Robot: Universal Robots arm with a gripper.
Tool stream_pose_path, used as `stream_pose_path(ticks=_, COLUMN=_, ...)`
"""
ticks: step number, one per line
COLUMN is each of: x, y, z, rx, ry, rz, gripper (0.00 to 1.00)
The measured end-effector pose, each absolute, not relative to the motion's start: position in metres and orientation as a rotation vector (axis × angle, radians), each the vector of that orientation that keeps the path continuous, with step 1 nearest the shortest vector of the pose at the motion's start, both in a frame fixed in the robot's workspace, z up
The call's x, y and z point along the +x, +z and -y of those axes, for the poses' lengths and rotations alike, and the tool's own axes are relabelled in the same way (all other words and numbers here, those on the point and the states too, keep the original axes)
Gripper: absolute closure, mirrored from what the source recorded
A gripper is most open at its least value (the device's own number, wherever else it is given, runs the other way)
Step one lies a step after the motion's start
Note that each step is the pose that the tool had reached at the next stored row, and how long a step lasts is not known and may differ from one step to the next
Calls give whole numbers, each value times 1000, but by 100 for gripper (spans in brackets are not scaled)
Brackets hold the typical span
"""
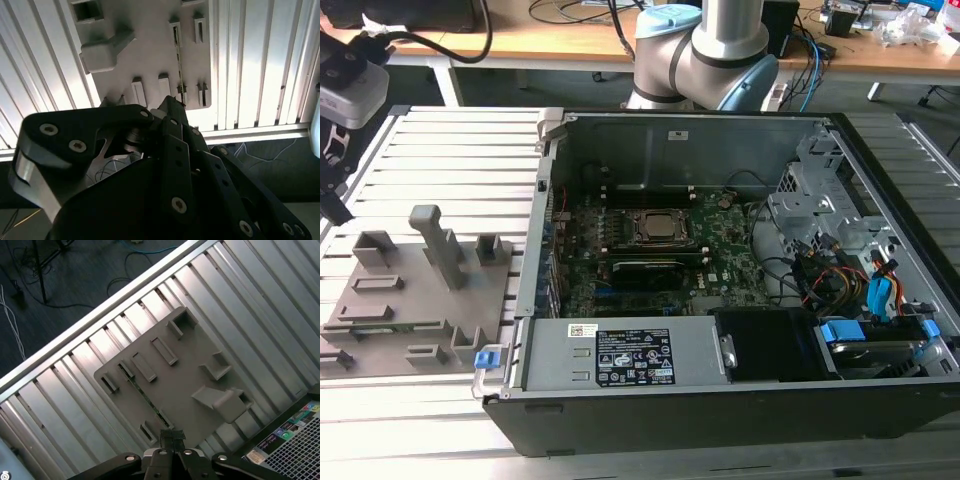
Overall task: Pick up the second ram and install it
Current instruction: 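Pick up the second ram and move it above second insertion slot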
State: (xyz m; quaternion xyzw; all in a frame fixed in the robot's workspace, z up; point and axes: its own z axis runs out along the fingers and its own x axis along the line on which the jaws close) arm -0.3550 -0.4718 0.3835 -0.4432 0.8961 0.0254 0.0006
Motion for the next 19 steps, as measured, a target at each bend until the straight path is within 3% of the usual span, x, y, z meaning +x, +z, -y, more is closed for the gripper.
stream_pose_path(ticks=19, x=-355, y=383, z=472, rx=-1760, ry=79, rz=-2608, gripper=89)
